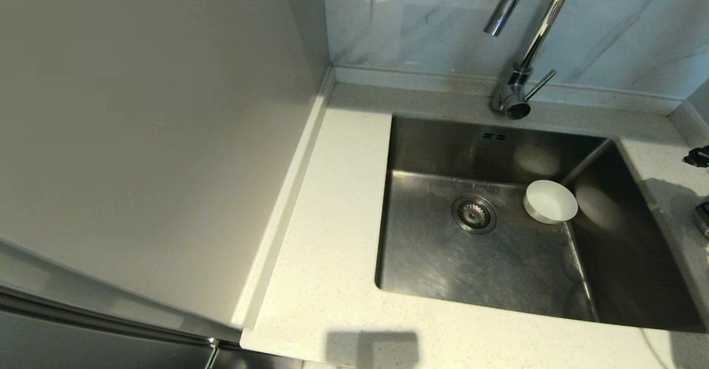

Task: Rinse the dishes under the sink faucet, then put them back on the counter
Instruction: Put a bowl into the sink

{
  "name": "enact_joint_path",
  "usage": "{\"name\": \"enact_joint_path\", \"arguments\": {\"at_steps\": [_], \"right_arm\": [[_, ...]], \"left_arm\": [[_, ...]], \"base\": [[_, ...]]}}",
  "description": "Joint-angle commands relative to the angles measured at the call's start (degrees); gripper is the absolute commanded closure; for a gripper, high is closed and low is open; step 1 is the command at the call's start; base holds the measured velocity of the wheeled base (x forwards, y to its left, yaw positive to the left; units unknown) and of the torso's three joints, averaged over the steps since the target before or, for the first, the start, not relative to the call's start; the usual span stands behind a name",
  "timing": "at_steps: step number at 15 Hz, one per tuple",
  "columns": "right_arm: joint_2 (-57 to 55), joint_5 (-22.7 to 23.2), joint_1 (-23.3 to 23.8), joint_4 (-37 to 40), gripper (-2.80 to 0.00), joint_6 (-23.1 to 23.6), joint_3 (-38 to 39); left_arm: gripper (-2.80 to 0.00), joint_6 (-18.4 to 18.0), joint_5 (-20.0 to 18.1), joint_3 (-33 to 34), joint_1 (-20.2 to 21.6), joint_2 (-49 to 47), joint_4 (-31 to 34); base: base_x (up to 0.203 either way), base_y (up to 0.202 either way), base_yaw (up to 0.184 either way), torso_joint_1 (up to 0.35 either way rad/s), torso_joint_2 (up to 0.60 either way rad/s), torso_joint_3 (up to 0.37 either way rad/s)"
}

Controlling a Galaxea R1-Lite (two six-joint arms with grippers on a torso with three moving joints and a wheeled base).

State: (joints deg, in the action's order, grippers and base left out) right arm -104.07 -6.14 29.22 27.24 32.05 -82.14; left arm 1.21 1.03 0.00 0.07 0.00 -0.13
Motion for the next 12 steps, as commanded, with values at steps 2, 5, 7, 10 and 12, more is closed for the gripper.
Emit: {"name": "enact_joint_path", "arguments": {"at_steps": [2, 5, 7, 10, 12], "right_arm": [[0.3, 0.1, -1.3, -0.1, 0.00, 0.2, -0.1], [2.4, 1.0, -5.9, -0.6, 0.00, -0.1, 0.1], [4.7, 3.4, -10.2, -0.7, 0.00, 0.0, 1.2], [8.2, 3.9, -19.0, -0.9, 0.00, -0.3, 4.7], [9.8, 3.6, -25.0, -2.2, 0.00, -1.8, 8.9]], "left_arm": [[0.00, 0.0, 0.0, 0.0, 0.0, 0.2, 0.0], [0.00, 0.0, 0.0, 0.0, 0.0, 0.2, 0.0], [0.00, 0.0, 0.0, 0.0, 0.0, 0.2, 0.0], [0.00, 0.0, 0.0, 0.0, 0.0, 0.2, 0.0], [0.00, 0.0, 0.0, 0.0, 0.0, 0.2, 0.0]], "base": [[0.000, 0.000, 0.000, 0.000, 0.00, 0.000], [0.000, 0.000, 0.000, 0.000, 0.00, 0.000], [0.000, 0.000, 0.000, 0.000, 0.00, 0.000], [0.000, 0.000, 0.000, 0.000, 0.00, 0.000], [0.000, 0.000, 0.000, 0.000, 0.00, 0.000]]}}
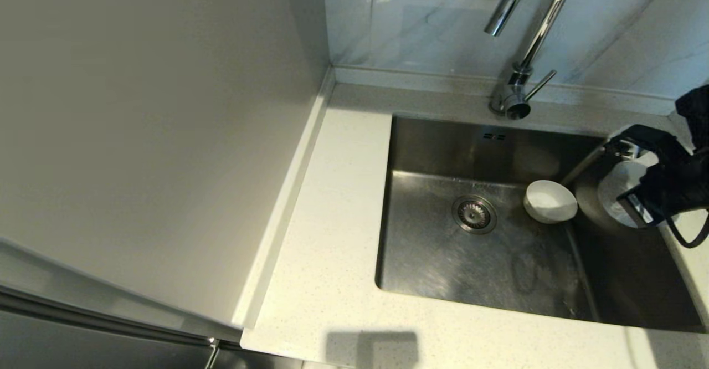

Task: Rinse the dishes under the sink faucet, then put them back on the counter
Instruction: Put a bowl into the sink

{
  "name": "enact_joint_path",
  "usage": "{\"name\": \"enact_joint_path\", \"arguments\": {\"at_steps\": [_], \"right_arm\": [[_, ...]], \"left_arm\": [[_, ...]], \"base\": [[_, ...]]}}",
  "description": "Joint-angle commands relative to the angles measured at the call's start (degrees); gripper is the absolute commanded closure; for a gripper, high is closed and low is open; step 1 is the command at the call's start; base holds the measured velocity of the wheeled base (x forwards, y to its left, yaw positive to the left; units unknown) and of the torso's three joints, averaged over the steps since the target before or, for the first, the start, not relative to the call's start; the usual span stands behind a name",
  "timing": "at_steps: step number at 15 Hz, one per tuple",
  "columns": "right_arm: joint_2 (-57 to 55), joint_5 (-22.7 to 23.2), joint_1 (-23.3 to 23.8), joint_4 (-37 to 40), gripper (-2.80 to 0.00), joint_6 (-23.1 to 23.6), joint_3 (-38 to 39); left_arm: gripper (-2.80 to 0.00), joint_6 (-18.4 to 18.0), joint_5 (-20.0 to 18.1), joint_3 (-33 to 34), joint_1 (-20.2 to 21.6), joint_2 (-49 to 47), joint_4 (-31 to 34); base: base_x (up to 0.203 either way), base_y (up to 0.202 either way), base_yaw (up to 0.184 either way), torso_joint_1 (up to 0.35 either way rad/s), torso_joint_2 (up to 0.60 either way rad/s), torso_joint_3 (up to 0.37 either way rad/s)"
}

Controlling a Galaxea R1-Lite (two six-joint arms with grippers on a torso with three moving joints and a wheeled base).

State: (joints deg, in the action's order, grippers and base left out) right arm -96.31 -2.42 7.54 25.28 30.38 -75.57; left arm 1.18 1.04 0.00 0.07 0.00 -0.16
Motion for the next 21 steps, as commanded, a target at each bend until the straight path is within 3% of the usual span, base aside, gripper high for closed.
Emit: {"name": "enact_joint_path", "arguments": {"at_steps": [1, 4, 7, 12, 18, 21], "right_arm": [[2.0, -0.8, -5.1, -2.8, 0.00, -0.6, 5.8], [-2.4, -2.8, -7.0, -16.5, 0.00, -0.9, 16.3], [-10.8, -5.4, -6.5, -27.0, 0.00, -0.9, 21.0], [-23.2, -6.1, -4.1, -32.9, 0.00, -0.9, 17.1], [-29.1, -6.2, -3.6, -36.1, 0.00, -0.9, 14.8], [-32.4, -9.6, -3.3, -41.0, 0.00, -0.6, 13.9]], "left_arm": [[0.00, 0.0, 0.0, 0.0, 0.0, 0.2, 0.0], [0.00, 0.0, 0.0, 0.0, 0.0, 0.2, 0.0], [0.00, 0.0, 0.0, 0.0, 0.0, 0.2, 0.0], [0.00, 0.0, 0.0, 0.0, 0.0, 0.2, 0.0], [0.00, 0.0, 0.0, 0.0, 0.0, 0.2, 0.0], [0.00, 0.0, 0.0, 0.0, 0.0, 0.2, 0.0]], "base": [[0.000, 0.000, 0.000, 0.000, 0.00, 0.000], [0.000, 0.000, 0.000, 0.000, 0.00, 0.000], [0.000, 0.000, 0.000, 0.000, 0.00, 0.000], [0.000, 0.000, 0.000, 0.000, 0.00, 0.000], [0.000, 0.000, 0.000, 0.000, 0.00, 0.000], [0.000, 0.000, 0.000, 0.000, 0.00, 0.000]]}}
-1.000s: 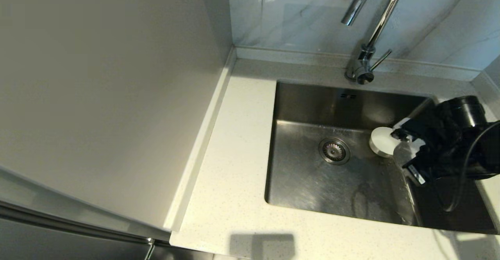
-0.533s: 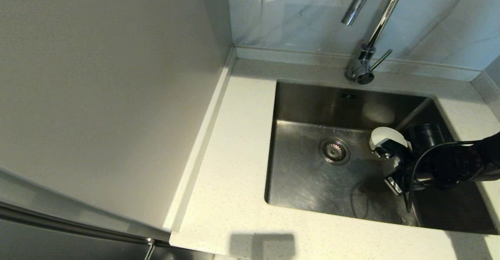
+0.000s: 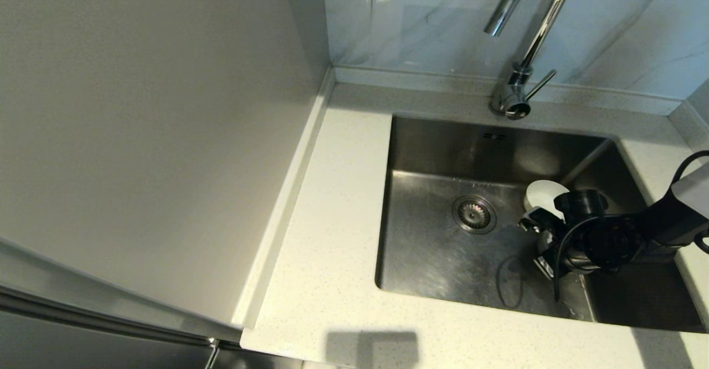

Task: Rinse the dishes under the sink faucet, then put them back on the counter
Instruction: Put a bowl into the sink

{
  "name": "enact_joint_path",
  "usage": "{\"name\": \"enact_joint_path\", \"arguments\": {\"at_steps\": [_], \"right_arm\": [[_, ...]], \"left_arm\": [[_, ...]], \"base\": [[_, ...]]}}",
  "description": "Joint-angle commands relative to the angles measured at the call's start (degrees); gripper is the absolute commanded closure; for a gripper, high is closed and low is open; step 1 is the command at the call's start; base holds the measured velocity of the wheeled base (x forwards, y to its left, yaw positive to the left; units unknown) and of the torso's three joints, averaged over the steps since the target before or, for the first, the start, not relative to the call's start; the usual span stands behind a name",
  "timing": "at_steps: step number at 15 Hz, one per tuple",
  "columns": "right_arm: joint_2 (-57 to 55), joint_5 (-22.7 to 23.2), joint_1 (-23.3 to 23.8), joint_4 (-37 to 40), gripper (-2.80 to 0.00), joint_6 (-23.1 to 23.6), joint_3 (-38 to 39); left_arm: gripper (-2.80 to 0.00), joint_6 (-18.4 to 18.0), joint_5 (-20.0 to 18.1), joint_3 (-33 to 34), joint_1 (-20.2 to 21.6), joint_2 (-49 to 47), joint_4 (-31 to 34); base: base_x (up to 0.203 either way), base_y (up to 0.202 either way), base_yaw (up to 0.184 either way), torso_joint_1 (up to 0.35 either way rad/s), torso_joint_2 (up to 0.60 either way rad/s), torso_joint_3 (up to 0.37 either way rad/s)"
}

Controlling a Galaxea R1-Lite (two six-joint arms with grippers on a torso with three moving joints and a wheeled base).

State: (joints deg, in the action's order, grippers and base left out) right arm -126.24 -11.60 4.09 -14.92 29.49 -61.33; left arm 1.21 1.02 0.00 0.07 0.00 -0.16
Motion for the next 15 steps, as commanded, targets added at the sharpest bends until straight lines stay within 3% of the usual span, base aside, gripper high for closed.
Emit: {"name": "enact_joint_path", "arguments": {"at_steps": [1, 2, 3, 9, 13, 15], "right_arm": [[-3.3, -0.6, 0.5, -1.9, 0.00, 1.1, -0.4], [-3.8, -0.7, 0.8, -2.4, -0.18, 1.5, -0.6], [-3.9, -0.7, 0.9, -2.4, -2.80, 1.5, -1.3], [1.7, -0.6, 2.0, -1.9, -2.80, 1.5, -1.2], [17.6, 0.0, 3.6, 4.9, -2.80, 1.0, 2.8], [28.2, 3.2, 4.9, 9.8, -2.80, 0.4, 4.7]], "left_arm": [[0.00, 0.0, 0.0, 0.0, 0.0, 0.2, 0.0], [0.00, 0.0, 0.0, 0.0, 0.0, 0.2, 0.0], [0.00, 0.0, 0.0, 0.0, 0.0, 0.2, 0.0], [0.00, 0.0, 0.0, 0.0, 0.0, 0.2, 0.0], [0.00, 0.0, 0.0, 0.0, 0.0, 0.2, 0.0], [0.00, 0.0, 0.0, 0.0, 0.0, 0.2, 0.0]], "base": [[0.000, 0.000, 0.000, 0.000, 0.00, 0.000], [0.000, 0.000, 0.000, 0.000, 0.00, 0.000], [0.000, 0.000, 0.000, 0.000, 0.00, 0.000], [0.000, 0.000, 0.000, 0.000, 0.00, 0.000], [0.000, 0.000, 0.000, 0.000, 0.00, 0.000], [0.000, 0.000, 0.000, 0.000, 0.00, 0.000]]}}
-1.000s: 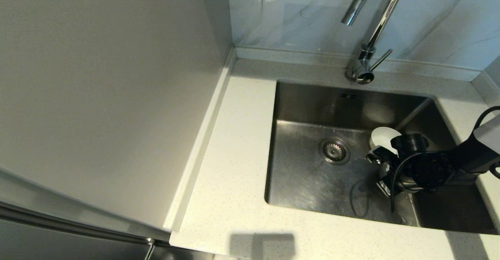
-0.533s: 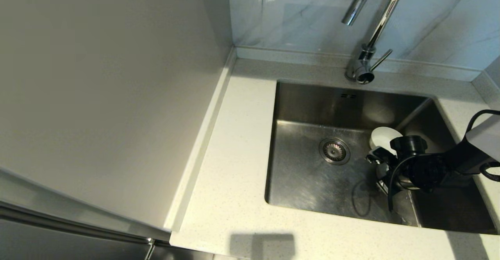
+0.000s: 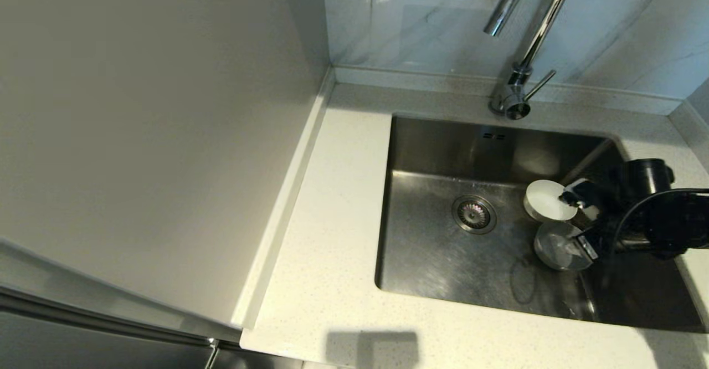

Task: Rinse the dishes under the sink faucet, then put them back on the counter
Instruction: Put a bowl into the sink

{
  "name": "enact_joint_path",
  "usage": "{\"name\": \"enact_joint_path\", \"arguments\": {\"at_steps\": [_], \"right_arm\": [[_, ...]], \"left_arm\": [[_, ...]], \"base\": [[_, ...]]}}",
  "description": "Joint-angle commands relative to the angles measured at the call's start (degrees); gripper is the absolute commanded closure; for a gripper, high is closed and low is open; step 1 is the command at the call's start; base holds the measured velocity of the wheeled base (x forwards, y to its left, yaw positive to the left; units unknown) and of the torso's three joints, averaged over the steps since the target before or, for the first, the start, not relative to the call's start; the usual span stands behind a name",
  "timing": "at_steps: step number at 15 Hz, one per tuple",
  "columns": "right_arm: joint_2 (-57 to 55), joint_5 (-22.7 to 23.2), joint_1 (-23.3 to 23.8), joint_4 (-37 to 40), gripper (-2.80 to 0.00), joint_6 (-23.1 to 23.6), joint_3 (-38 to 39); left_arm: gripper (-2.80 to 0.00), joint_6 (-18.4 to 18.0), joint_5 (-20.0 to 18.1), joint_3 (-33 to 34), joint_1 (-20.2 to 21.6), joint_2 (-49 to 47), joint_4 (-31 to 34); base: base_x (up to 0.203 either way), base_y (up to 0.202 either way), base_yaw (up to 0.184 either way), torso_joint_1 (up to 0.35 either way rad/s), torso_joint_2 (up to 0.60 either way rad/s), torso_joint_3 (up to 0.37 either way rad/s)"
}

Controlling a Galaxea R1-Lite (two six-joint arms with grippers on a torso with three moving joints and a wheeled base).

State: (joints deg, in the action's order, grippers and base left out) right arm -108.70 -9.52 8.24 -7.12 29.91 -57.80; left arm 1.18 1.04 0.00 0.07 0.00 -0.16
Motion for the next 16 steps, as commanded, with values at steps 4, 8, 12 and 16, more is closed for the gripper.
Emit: {"name": "enact_joint_path", "arguments": {"at_steps": [4, 8, 12, 16], "right_arm": [[27.3, 7.9, 2.6, 17.0, -2.80, -5.0, 0.6], [32.4, 9.0, 9.3, 40.8, -2.80, -7.4, -4.7], [33.9, 2.4, 13.0, 59.7, -2.80, -8.2, -8.8], [30.4, 0.2, 15.3, 60.9, -2.80, -10.4, -7.0]], "left_arm": [[0.00, 0.0, 0.0, 0.0, 0.0, 0.2, 0.0], [0.00, 0.0, 0.0, 0.0, 0.0, 0.2, 0.0], [0.00, 0.0, 0.0, 0.0, 0.0, 0.2, 0.0], [0.00, 0.0, 0.0, 0.0, 0.0, 0.2, 0.0]], "base": [[0.000, 0.000, 0.000, 0.000, 0.00, 0.000], [0.000, 0.000, 0.000, 0.000, 0.00, 0.000], [0.000, 0.000, 0.000, 0.000, 0.00, 0.000], [0.000, 0.000, 0.000, 0.000, 0.00, 0.000]]}}
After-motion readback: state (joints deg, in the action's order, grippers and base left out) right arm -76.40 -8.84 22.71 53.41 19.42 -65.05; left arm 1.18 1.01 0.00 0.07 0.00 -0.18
